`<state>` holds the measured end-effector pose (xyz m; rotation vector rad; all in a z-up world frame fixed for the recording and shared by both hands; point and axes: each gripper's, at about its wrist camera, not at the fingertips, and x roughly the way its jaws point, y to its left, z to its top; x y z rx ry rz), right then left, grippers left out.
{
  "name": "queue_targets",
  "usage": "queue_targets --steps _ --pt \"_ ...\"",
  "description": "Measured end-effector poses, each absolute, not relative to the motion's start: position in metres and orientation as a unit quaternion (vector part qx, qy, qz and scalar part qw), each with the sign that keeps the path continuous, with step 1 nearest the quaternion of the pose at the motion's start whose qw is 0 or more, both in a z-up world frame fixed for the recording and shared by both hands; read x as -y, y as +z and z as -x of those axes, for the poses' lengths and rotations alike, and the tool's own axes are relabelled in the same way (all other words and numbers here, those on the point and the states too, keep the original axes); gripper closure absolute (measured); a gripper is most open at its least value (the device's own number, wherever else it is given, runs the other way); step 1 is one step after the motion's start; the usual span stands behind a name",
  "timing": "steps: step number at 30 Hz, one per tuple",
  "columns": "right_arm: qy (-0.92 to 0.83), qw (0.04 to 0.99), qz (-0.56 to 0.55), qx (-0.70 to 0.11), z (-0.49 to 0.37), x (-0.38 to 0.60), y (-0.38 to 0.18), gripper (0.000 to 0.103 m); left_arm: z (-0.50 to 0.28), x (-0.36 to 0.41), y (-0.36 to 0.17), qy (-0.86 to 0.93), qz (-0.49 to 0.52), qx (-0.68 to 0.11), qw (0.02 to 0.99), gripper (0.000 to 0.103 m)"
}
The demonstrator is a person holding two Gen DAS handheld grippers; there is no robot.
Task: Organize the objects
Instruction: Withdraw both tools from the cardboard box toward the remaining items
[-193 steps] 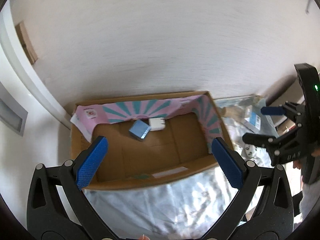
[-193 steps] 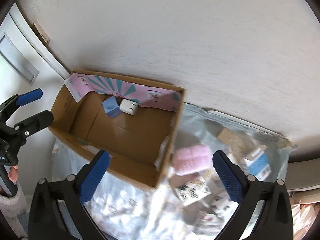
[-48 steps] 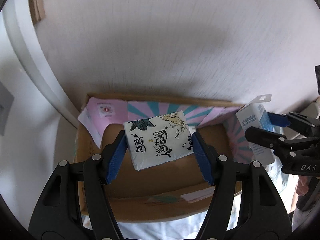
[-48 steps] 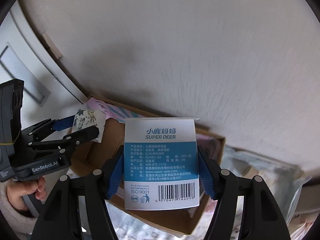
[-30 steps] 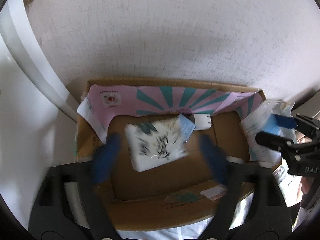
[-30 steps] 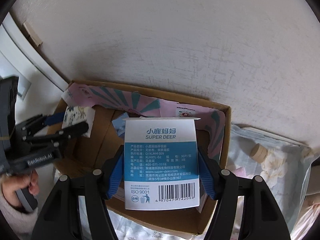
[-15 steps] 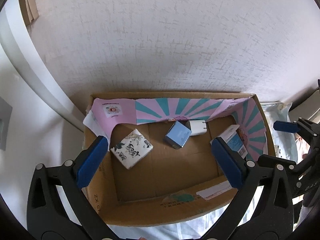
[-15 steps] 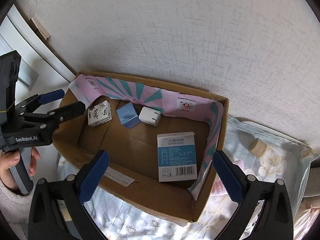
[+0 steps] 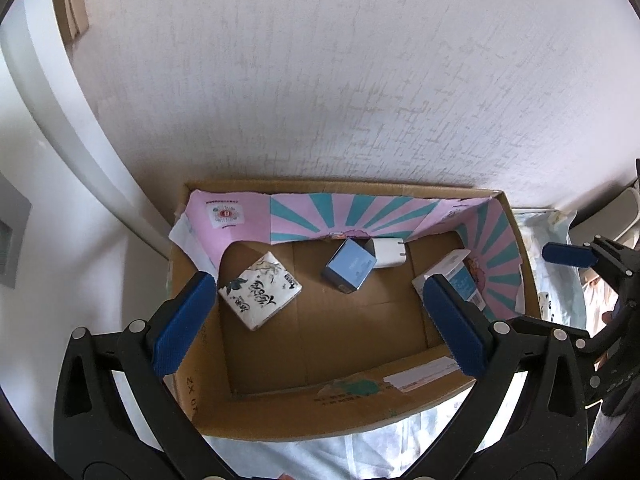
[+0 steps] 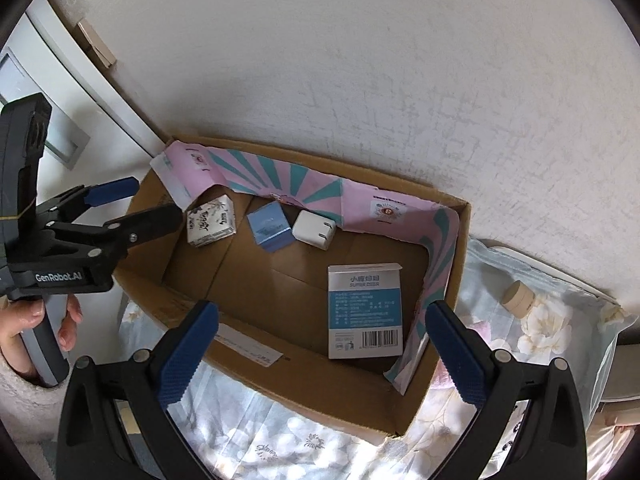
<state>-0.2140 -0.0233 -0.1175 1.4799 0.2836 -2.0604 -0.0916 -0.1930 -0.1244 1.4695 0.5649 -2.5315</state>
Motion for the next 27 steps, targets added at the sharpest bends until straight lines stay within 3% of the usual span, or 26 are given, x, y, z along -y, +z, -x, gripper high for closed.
queue_targets --steps 16,27 --pt "-0.82 0.264 -0.493 -0.12 0.213 0.001 -0.048 0.0 0.087 0.177 -0.061 -0.866 -0.471 -0.149 0.075 0.0" --pt "-0.851 0.247 -0.452 -0.101 0.208 -0.087 0.005 0.0 0.102 0.106 -0.004 -0.893 -0.431 -0.123 0.039 0.0"
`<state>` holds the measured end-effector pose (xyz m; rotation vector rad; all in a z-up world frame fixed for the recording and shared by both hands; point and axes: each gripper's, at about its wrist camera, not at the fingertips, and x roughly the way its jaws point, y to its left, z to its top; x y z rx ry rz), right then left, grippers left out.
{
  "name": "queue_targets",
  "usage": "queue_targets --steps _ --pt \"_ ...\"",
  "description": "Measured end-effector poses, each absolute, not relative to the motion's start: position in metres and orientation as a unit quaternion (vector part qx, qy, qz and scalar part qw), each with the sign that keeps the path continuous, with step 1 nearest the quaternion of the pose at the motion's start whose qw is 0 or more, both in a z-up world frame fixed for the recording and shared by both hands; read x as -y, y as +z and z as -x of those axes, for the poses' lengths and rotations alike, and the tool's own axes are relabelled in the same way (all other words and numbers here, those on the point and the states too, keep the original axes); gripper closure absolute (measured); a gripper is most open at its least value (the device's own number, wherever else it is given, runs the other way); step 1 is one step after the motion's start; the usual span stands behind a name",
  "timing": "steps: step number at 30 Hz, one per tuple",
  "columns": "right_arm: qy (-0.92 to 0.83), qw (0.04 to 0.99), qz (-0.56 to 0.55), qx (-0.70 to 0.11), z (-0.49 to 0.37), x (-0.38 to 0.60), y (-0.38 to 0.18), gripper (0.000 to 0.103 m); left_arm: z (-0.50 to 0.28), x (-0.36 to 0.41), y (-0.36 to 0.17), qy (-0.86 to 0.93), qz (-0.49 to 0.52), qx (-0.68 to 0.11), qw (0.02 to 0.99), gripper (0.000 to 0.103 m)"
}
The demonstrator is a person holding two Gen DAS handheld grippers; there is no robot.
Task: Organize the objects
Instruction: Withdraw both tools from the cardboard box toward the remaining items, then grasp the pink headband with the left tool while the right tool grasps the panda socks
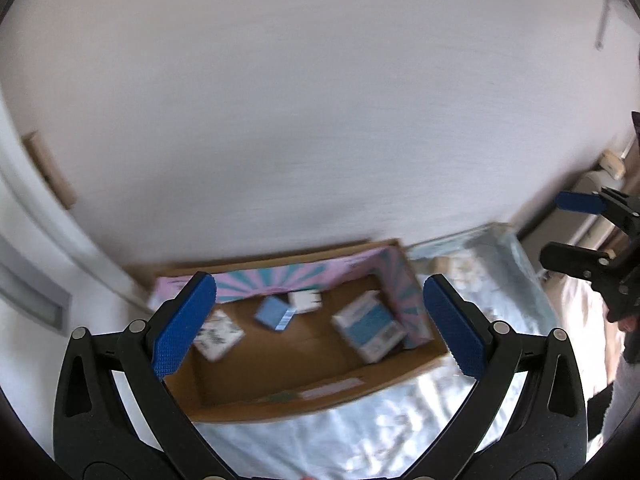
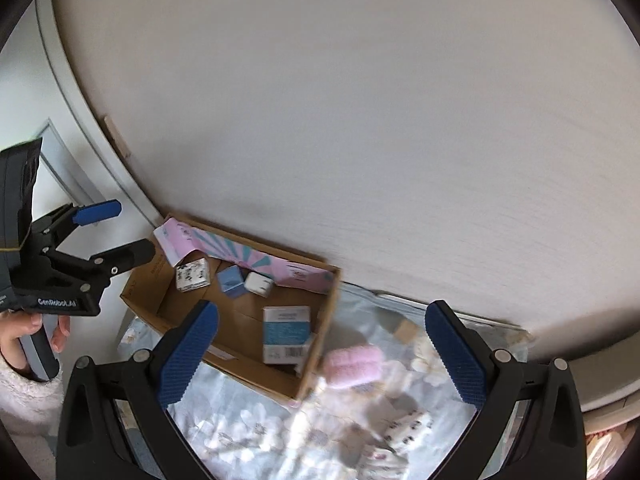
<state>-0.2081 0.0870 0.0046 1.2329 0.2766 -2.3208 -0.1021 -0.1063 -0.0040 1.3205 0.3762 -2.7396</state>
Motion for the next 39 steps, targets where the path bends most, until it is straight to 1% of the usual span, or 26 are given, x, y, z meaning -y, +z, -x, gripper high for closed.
queue_targets --steps 7,15,19,24,30,35,39 --pt "-0.851 0.227 -0.457 -0.12 0.194 -0.148 -0.007 0.0 0.118 0.041 -0.003 -0.887 -0.445 -0.123 -0.003 0.0" --pt "-0.846 0.204 -0.481 -0.105 0.181 -0.211 -0.036 0.0 0.154 -0.035 -0.024 -0.861 -0.504 -0.049 -0.047 0.0" --pt "-0.838 0.195 -0.501 -0.093 0.176 -0.233 -0.061 0.0 0.177 -0.068 -0.042 -0.843 -0.534 0.006 -0.066 0.0" --pt "-0.831 0.178 -0.521 -0.079 0.166 -0.248 -0.093 0.0 0.207 -0.095 -0.082 -0.801 -0.586 0.067 -0.103 0.0" --pt "-0.822 0.162 -0.544 -0.037 0.158 -0.25 -0.136 0.0 0.228 -0.126 -0.133 -0.737 -0.638 0.172 -0.141 0.0" --pt "-0.822 0.138 -0.552 0.003 0.159 -0.245 -0.166 0.0 0.237 -0.146 -0.174 -0.674 -0.675 0.253 -0.164 0.006" --pt "-0.825 0.123 -0.551 0.008 0.161 -0.235 -0.181 0.0 0.241 -0.155 -0.197 -0.632 -0.688 0.303 -0.188 0.006"
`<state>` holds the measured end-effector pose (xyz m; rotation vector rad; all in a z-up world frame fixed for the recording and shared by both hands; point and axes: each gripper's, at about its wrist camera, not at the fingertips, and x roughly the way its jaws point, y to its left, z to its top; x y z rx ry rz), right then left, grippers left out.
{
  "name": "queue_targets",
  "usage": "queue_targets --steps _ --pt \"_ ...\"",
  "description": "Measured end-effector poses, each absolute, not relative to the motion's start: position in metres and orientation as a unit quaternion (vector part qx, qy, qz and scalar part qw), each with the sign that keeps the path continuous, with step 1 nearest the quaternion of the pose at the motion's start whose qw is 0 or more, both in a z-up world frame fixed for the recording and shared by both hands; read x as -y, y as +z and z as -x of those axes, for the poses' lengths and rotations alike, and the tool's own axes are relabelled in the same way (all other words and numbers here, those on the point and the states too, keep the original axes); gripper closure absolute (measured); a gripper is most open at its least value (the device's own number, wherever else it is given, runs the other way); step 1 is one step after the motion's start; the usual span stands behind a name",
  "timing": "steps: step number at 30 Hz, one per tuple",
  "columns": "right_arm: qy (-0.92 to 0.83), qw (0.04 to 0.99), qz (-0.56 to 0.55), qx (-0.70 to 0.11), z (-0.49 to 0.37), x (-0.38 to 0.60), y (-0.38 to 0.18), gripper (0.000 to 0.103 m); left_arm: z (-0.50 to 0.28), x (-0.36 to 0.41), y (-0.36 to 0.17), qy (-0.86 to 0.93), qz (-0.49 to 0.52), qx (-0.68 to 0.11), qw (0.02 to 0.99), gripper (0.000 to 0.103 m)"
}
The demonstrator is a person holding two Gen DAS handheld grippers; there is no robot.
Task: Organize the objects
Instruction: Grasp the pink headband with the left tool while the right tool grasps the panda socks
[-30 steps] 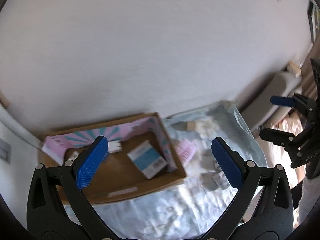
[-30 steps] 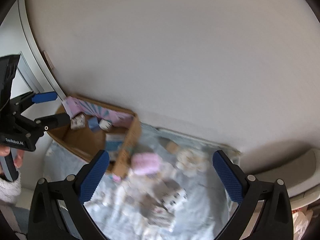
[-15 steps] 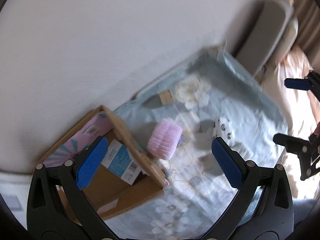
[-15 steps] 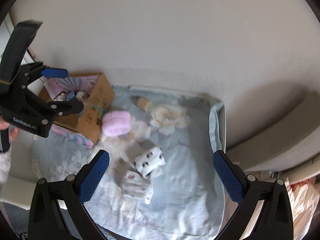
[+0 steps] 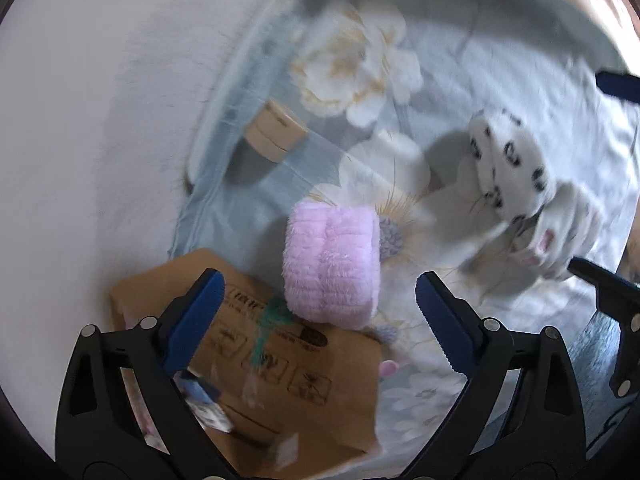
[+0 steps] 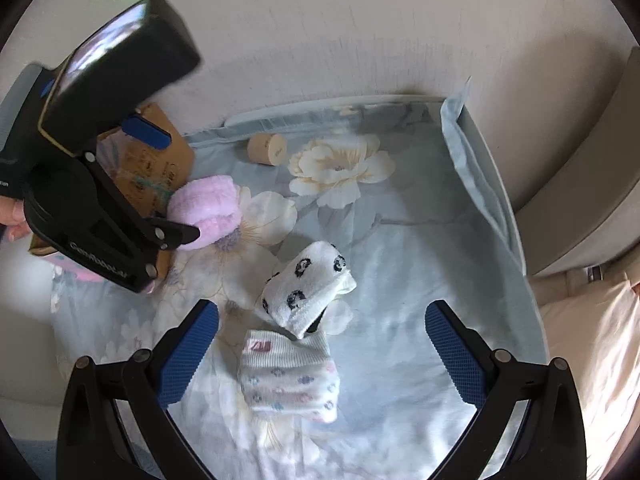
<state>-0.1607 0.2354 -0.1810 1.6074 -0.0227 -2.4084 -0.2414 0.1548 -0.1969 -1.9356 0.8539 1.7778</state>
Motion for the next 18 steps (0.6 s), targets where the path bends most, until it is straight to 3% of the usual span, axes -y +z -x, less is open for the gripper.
queue_targets --steps 5,13,18 --pt "-0.827 0.103 -0.553 0.004 0.167 -0.227 -0.198 0.0 0.242 -0.156 -0.219 0.597 0.7 -0.331 0.209 0.006" --pt "-0.816 0.081 -0.572 0.023 0.174 -0.222 -0.222 0.024 0.241 -0.155 -0.235 0.573 0.711 -0.336 0.229 0.014" --pt "-0.815 0.068 -0.575 0.017 0.178 -0.219 -0.225 0.033 0.243 -0.151 -0.237 0.568 0.717 -0.327 0.237 0.028"
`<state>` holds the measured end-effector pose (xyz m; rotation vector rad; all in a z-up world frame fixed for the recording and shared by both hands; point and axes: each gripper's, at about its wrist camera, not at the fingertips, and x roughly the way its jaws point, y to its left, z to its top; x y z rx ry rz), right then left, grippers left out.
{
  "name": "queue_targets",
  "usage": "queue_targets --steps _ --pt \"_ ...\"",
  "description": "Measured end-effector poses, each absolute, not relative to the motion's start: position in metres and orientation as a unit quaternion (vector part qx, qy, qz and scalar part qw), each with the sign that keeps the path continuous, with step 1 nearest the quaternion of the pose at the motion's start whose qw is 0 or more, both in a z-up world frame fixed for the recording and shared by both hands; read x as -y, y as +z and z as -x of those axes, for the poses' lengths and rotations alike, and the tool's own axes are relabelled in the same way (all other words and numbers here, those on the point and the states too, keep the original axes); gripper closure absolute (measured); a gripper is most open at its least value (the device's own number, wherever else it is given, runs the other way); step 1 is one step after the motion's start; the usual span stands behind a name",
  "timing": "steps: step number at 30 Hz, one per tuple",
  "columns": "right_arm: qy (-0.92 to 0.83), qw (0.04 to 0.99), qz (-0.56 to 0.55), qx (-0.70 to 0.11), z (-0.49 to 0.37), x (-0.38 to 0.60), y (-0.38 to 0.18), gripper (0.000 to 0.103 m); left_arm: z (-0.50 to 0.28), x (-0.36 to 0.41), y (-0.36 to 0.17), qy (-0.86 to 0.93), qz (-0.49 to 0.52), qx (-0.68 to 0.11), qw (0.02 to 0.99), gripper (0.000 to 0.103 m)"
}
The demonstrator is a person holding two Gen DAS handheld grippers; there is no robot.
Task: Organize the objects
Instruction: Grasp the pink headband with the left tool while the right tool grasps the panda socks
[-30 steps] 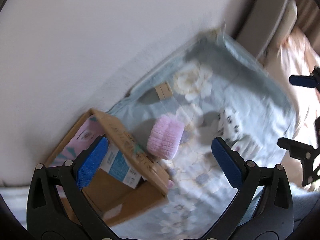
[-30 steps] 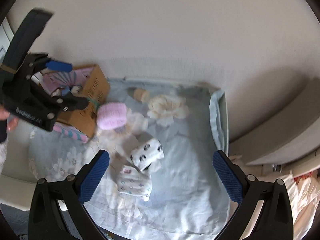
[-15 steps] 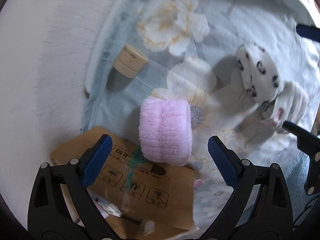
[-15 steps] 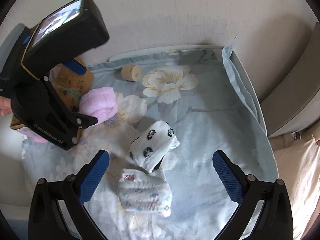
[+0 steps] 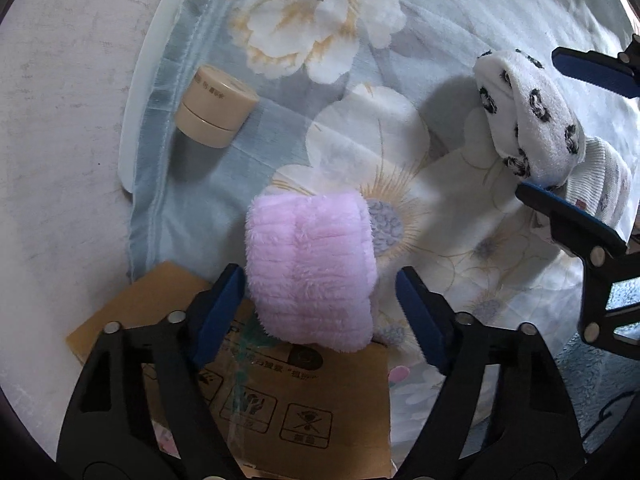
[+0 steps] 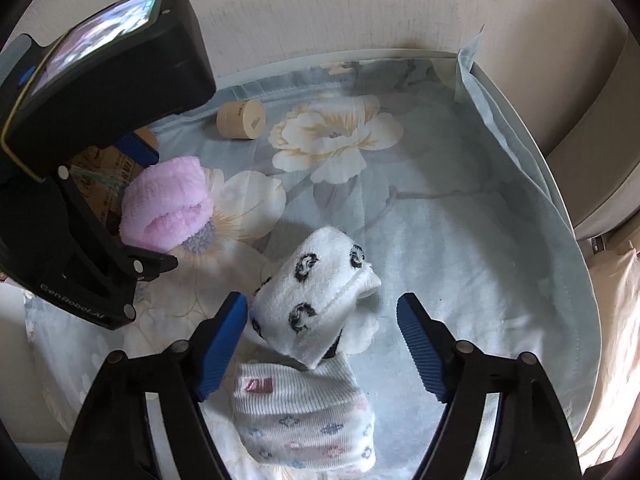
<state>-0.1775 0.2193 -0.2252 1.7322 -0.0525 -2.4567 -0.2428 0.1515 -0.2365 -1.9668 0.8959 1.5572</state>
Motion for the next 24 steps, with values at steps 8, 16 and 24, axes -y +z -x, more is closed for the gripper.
queue_targets --steps 8,16,24 --pt "-0.81 0.064 -0.582 0.022 0.183 -0.22 -0.227 0.051 0.248 -0.143 -0.237 0.573 0.72 -0.308 0.243 0.057" --pt "-0.81 0.076 -0.581 0.038 0.183 -0.225 -0.223 0.068 0.256 -0.139 -0.225 0.592 0.709 -0.291 0.249 0.06" --pt "-0.819 0.083 -0.566 0.04 0.186 -0.239 -0.204 0.068 0.268 -0.131 -0.198 0.625 0.695 -0.258 0.243 0.06"
